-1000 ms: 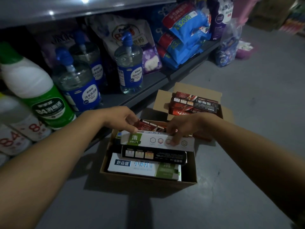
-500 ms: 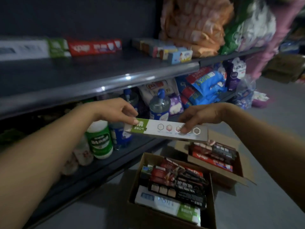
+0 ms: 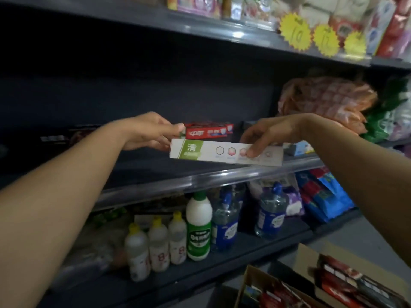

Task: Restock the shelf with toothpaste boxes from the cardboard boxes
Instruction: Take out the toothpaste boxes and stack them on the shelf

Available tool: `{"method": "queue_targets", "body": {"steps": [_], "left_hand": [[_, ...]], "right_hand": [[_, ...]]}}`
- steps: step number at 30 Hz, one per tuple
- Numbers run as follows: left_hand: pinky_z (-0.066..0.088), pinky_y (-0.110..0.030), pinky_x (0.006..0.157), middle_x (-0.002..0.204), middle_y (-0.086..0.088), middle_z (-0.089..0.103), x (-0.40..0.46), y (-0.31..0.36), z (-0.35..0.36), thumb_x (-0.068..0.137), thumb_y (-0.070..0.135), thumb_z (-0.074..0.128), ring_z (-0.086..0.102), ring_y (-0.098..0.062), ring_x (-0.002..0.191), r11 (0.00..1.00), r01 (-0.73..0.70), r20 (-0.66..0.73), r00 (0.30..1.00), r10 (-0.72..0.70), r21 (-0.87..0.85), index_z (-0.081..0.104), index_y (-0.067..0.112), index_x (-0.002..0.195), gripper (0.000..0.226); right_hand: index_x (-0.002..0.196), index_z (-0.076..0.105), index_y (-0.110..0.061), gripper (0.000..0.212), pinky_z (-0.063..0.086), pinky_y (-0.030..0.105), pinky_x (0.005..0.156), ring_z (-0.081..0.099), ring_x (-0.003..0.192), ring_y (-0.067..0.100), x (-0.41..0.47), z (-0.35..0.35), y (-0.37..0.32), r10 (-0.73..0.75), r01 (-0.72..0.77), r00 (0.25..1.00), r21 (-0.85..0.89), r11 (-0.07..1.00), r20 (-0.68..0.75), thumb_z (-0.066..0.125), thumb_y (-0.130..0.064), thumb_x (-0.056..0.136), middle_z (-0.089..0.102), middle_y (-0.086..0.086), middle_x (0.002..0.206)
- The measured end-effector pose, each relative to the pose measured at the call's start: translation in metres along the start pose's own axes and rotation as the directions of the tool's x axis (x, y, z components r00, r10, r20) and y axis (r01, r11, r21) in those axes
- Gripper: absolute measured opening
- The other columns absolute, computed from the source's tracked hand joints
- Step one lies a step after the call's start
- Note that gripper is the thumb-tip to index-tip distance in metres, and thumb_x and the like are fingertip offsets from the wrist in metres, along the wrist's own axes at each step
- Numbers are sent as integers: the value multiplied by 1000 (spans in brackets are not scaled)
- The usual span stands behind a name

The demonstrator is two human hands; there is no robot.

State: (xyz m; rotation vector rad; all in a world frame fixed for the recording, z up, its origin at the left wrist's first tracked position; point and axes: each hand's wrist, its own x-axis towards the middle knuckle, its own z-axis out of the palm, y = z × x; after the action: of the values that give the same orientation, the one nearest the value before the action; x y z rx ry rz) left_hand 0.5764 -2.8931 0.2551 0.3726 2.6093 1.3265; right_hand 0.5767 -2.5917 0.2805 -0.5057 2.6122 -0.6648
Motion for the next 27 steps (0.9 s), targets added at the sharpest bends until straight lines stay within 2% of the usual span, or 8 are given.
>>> {"method": "queue_targets", "body": {"steps": [4, 7, 11, 15, 18, 21, 25, 27], "left_hand": [[53, -34, 88, 102, -8, 74, -6, -22, -22, 93, 35, 57, 67, -21, 101, 991, 96, -77, 992, -103, -88, 68, 5, 108, 35], [57, -32, 78, 103, -12, 73, -6, -40, -39, 92, 30, 61, 70, -20, 96, 971, 162, -76, 981, -177, -173, 64, 3, 113, 34], [60, -32, 62, 100, -13, 72, -2, -61, -54, 92, 21, 61, 70, -21, 88, 934, 221, -71, 966, -250, -280, 59, 6, 114, 26], [60, -41, 69, 94, -16, 72, 0, -79, -63, 94, 23, 57, 69, -28, 88, 860, 279, -9, 950, -312, -427, 59, 9, 109, 20], [61, -41, 67, 93, -17, 72, 5, -87, -70, 91, 19, 61, 70, -30, 88, 840, 280, 10, 950, -311, -465, 59, 8, 110, 22], [61, -37, 64, 97, -17, 70, 11, -94, -70, 91, 15, 61, 69, -28, 88, 842, 275, -13, 948, -317, -464, 58, 6, 112, 24], [61, -36, 65, 98, -14, 68, 24, -95, -70, 92, 11, 59, 66, -24, 88, 855, 234, -113, 941, -319, -463, 57, 3, 111, 20], [59, -35, 60, 95, -13, 67, 30, -94, -70, 93, 8, 57, 64, -23, 85, 854, 218, -161, 931, -327, -473, 56, 1, 110, 19]], "right_hand": [[108, 67, -13, 34, 54, 24, 72, 70, 90, 17, 30, 6, -31, -58, 56, 998, -52, 997, -39, 75, -21, 76, 74, 0, 99], [111, 67, -18, 36, 54, 23, 75, 70, 91, 13, 51, 13, -51, -76, 71, 996, -106, 992, -48, 76, -24, 77, 73, -4, 102], [113, 65, -21, 43, 55, 27, 84, 67, 97, 15, 77, 17, -70, -80, 69, 995, -155, 986, -66, 79, -28, 73, 70, -4, 108], [113, 64, -26, 44, 50, 24, 84, 63, 99, 12, 96, 17, -83, -106, 83, 987, -183, 980, -120, 81, -28, 72, 67, -8, 109], [118, 60, -25, 49, 48, 20, 80, 61, 100, 11, 113, 22, -84, -129, 88, 981, -258, 962, -146, 81, -27, 73, 64, -9, 111], [120, 57, -23, 54, 49, 23, 82, 60, 99, 12, 134, 25, -81, -170, 103, 972, -354, 930, -163, 82, -24, 72, 62, -7, 111], [118, 52, -23, 60, 49, 27, 78, 59, 93, 13, 159, 25, -76, -247, 123, 951, -508, 853, -184, 84, -30, 67, 60, -6, 110], [118, 46, -24, 63, 48, 27, 74, 59, 90, 14, 170, 23, -73, -263, 128, 948, -541, 832, -181, 84, -34, 67, 60, -5, 108]]}}
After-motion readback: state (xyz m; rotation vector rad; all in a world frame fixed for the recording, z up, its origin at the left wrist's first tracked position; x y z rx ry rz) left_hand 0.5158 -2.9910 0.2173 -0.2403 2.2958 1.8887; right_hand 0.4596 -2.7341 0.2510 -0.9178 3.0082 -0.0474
